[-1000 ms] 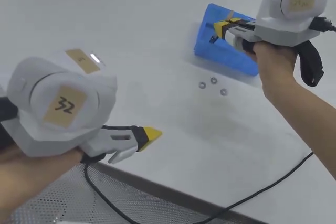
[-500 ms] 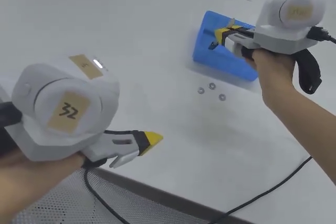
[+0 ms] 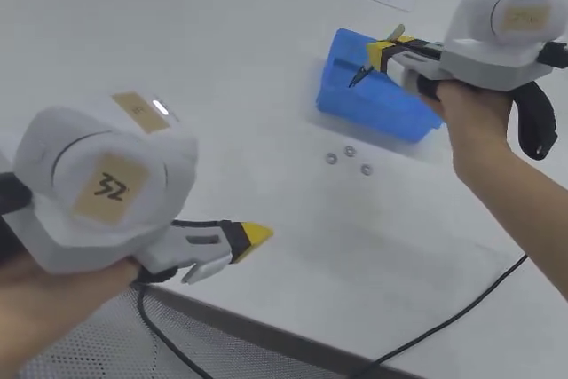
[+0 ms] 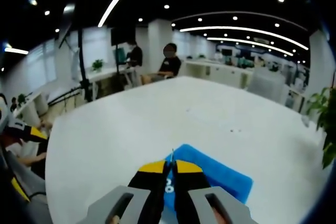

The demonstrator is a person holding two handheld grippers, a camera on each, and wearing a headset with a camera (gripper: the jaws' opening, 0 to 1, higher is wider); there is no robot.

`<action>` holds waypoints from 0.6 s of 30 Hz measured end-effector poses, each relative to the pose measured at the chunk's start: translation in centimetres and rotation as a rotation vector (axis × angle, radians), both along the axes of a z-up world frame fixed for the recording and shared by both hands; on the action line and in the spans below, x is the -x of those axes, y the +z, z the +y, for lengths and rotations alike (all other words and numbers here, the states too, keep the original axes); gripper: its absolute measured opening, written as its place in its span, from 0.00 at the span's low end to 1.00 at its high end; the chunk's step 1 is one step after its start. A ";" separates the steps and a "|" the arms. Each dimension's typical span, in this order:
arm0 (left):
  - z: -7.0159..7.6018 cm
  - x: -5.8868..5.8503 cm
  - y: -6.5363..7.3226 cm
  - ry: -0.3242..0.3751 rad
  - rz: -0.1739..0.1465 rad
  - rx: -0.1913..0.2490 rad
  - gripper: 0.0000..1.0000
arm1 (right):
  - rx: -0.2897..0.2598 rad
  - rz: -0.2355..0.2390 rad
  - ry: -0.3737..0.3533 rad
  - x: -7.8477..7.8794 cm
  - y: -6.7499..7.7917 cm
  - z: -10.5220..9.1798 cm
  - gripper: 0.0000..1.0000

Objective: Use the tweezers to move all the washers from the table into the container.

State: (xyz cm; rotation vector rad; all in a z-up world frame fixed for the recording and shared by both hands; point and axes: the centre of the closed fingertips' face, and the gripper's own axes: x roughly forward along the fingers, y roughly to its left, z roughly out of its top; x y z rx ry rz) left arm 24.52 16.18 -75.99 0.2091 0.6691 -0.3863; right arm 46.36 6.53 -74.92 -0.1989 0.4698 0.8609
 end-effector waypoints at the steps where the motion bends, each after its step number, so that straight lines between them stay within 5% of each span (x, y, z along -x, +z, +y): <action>1: 0.0 0.0 0.1 0.004 -0.002 0.006 0.95 | 0.000 -0.004 0.002 0.2 0.1 0.0 0.01; 18: -0.7 0.3 0.2 -0.015 0.003 0.007 0.96 | -0.046 -0.017 0.020 3.3 2.5 -0.8 0.01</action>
